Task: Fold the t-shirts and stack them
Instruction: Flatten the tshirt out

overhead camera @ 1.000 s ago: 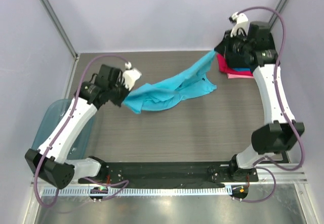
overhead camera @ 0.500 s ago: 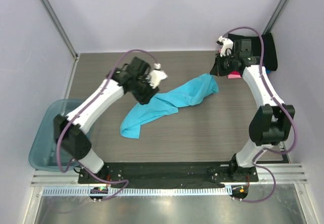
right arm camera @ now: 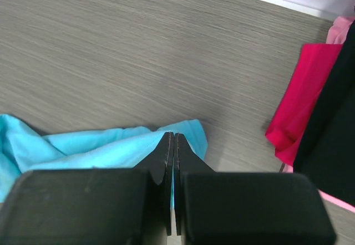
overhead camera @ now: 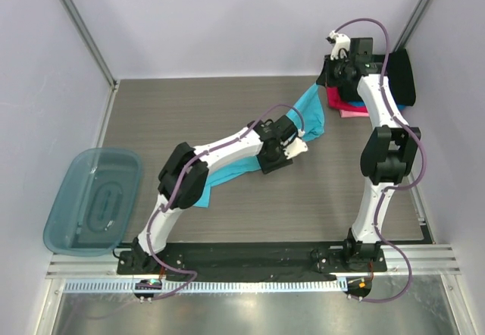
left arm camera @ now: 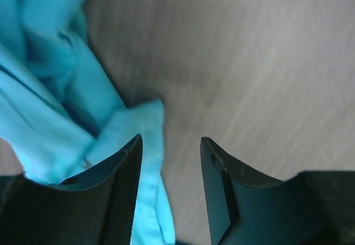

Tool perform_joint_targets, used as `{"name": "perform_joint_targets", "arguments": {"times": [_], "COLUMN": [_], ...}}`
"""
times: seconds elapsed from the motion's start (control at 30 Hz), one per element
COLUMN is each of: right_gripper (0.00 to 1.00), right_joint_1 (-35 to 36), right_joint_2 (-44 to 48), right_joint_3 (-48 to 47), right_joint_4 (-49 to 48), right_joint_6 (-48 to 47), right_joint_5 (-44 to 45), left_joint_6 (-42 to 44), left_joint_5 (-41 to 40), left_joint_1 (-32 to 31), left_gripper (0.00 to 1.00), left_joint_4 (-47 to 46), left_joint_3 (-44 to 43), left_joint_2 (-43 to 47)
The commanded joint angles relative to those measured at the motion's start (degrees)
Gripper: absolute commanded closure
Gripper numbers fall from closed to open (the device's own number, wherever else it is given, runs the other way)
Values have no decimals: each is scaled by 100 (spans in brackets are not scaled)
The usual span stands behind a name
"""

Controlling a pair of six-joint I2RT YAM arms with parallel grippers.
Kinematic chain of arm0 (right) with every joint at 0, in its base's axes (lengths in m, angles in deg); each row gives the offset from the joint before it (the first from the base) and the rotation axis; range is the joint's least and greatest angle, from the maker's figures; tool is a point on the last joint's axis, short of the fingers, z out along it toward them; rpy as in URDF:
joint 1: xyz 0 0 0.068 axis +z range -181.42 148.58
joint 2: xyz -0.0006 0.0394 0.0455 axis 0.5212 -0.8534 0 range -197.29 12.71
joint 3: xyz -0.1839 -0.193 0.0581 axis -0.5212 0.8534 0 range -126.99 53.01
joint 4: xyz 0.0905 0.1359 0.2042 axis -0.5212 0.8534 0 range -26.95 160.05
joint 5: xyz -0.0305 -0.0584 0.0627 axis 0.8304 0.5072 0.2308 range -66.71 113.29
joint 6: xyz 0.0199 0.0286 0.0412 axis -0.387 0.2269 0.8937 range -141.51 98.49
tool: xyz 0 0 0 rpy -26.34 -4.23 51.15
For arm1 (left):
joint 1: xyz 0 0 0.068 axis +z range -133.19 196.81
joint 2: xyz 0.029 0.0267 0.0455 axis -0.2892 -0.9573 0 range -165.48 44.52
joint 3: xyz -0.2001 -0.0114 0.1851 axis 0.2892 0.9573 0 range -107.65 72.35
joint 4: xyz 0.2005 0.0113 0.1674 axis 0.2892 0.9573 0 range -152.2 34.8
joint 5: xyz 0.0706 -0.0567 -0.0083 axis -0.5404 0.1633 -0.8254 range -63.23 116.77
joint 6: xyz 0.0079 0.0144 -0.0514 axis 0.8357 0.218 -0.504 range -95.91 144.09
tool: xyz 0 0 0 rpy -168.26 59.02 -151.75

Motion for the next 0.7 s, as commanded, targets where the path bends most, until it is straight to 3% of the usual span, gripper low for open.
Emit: {"name": "perform_joint_targets", "arguments": {"times": [0.0, 0.27, 0.67], "right_gripper": [99, 99, 99], "right_joint_1": [-43, -105, -166], "right_joint_2": [-170, -276, -206], "right_joint_3": [-451, -592, -522], "right_joint_4": [-126, -126, -126], "right_joint_6": [67, 198, 269], "right_joint_5": [15, -223, -337], "left_joint_6": [-206, -224, -206], "left_joint_5": [-323, -604, -912], "left_joint_1": [-8, -44, -70], "left_gripper": [52, 51, 50], "left_joint_4": [-194, -10, 8], "left_joint_3": [-719, -1590, -1256], "left_joint_2": [-284, -1058, -1023]}}
